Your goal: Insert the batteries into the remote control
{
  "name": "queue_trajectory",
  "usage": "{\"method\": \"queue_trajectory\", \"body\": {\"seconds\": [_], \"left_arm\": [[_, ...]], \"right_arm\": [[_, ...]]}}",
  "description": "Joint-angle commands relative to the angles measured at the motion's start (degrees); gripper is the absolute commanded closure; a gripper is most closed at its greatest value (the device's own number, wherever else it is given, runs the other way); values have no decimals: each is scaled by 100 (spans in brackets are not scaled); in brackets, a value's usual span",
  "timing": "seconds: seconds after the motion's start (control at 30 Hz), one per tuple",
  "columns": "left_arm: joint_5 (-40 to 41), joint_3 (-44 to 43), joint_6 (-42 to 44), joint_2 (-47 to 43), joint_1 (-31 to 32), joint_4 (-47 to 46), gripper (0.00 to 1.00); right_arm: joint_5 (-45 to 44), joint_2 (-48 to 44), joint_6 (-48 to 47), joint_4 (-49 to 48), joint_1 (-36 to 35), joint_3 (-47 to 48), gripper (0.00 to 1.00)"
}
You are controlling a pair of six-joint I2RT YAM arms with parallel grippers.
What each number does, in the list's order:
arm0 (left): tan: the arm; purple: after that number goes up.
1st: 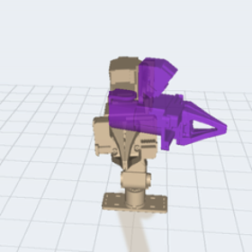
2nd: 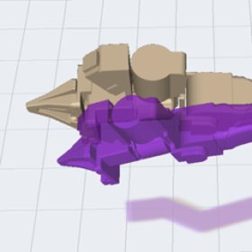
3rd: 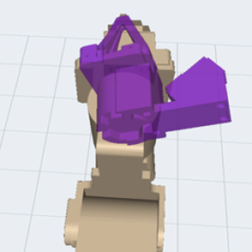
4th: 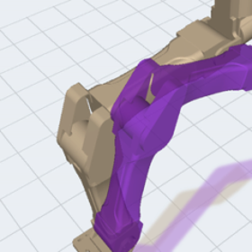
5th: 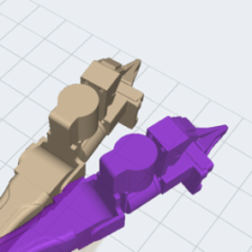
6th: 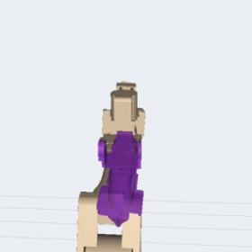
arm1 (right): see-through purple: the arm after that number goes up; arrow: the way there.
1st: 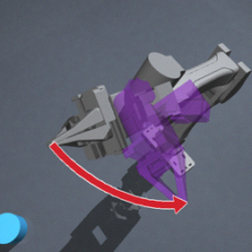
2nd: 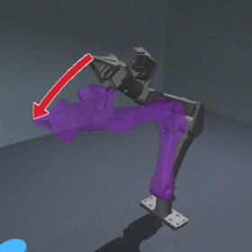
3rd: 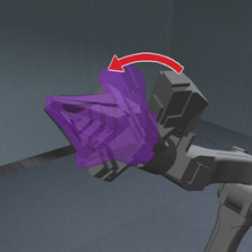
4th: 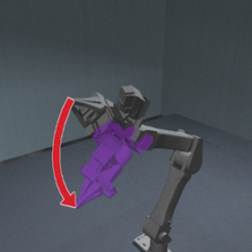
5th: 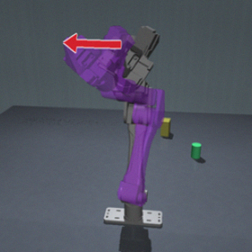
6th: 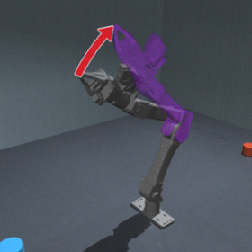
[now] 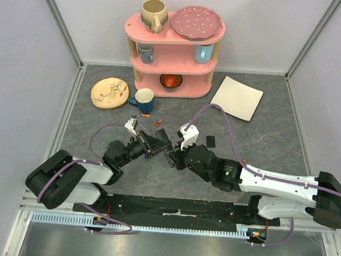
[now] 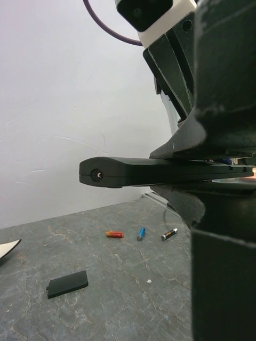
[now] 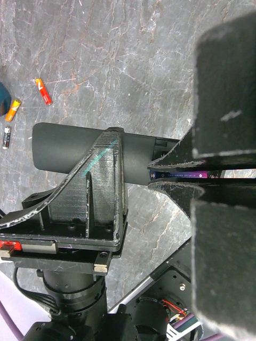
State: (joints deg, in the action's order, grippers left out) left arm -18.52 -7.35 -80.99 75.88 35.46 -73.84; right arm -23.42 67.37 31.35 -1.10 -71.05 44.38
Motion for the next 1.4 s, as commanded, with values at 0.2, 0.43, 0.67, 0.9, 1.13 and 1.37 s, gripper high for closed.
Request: {"method": "queue_trajectory", "body": {"seconds": [0.2,0.43,0.67,0.9,1.13,1.37], "left_arm": [[147,-302,268,-205,22,-2152,98],[130,-328,268,-214,22,-2152,98],[130,-267,286,-258,22,-2152,98],[103,-205,312,-258,22,-2143,98],[86,-152,250,-126,22,-2152,98],[51,-135,277,-73,22,-2143,98]], "right_arm": [[48,39,380,383,-146,-17,100],[101,197,477,471,-190,70,100],[31,294,521,629,-208,202,100],[-154,224,635,726,-208,281,98],[-330,171,688,787,-208,396,92],[-409,197,697,822,-208,493,87]]}}
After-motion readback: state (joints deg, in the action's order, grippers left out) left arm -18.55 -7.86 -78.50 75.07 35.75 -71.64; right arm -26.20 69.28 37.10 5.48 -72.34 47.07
